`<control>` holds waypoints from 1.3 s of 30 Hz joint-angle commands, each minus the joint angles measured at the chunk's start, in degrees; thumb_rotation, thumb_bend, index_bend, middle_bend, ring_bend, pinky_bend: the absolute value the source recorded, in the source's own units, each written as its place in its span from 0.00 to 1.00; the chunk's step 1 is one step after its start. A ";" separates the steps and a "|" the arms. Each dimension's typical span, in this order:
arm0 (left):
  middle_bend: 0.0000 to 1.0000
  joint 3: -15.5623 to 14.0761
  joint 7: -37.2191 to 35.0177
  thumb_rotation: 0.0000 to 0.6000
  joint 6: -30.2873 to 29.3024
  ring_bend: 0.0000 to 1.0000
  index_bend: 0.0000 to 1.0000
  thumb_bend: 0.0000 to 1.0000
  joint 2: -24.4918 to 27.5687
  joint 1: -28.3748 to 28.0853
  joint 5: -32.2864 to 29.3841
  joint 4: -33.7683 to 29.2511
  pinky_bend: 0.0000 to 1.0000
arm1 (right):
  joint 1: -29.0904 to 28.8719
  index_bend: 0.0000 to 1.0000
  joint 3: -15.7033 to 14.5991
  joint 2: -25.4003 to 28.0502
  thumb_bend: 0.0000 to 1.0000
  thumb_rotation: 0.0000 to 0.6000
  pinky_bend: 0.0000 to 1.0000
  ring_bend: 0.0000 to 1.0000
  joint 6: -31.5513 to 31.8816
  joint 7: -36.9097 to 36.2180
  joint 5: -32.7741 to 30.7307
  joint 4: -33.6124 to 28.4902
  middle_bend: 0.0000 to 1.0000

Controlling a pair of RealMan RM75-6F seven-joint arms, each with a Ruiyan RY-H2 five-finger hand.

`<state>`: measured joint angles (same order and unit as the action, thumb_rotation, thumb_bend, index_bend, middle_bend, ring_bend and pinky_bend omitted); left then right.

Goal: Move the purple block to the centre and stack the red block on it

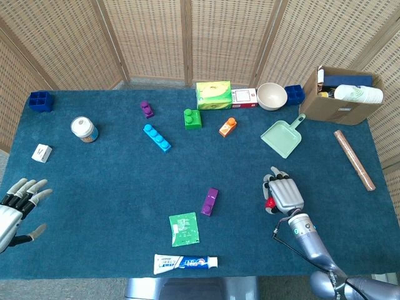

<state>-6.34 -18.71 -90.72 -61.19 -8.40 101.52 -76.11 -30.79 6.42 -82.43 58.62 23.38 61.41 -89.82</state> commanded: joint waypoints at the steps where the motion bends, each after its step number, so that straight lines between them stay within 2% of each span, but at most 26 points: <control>1: 0.03 0.05 -0.15 1.00 -0.11 0.00 0.15 0.34 -0.06 -0.01 0.05 0.21 0.00 | -0.14 0.63 0.03 0.00 0.07 1.00 0.19 0.09 -0.02 0.22 -0.19 -0.02 0.30; 15: 0.03 -0.02 -0.45 1.00 -0.11 0.00 0.15 0.34 -0.42 0.03 0.12 0.76 0.00 | -0.30 0.66 -0.15 0.77 0.06 1.00 0.20 0.11 0.38 0.51 -0.37 -0.55 0.33; 25: 0.02 0.00 -0.41 1.00 -0.31 0.00 0.15 0.34 -0.24 0.02 0.26 0.48 0.00 | -0.17 0.55 -0.43 1.54 0.06 1.00 0.20 0.11 0.82 0.92 -0.37 -1.03 0.32; 39: 0.02 0.23 -0.33 1.00 -0.60 0.00 0.15 0.34 -0.01 -0.24 0.55 0.24 0.00 | -0.54 0.50 -1.23 2.42 0.06 1.00 0.20 0.08 0.28 3.09 -1.57 -1.67 0.27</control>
<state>-6.12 -19.04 -91.33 -61.20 -8.64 102.06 -75.88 -31.29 5.22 -80.05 58.93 26.38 59.87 -91.50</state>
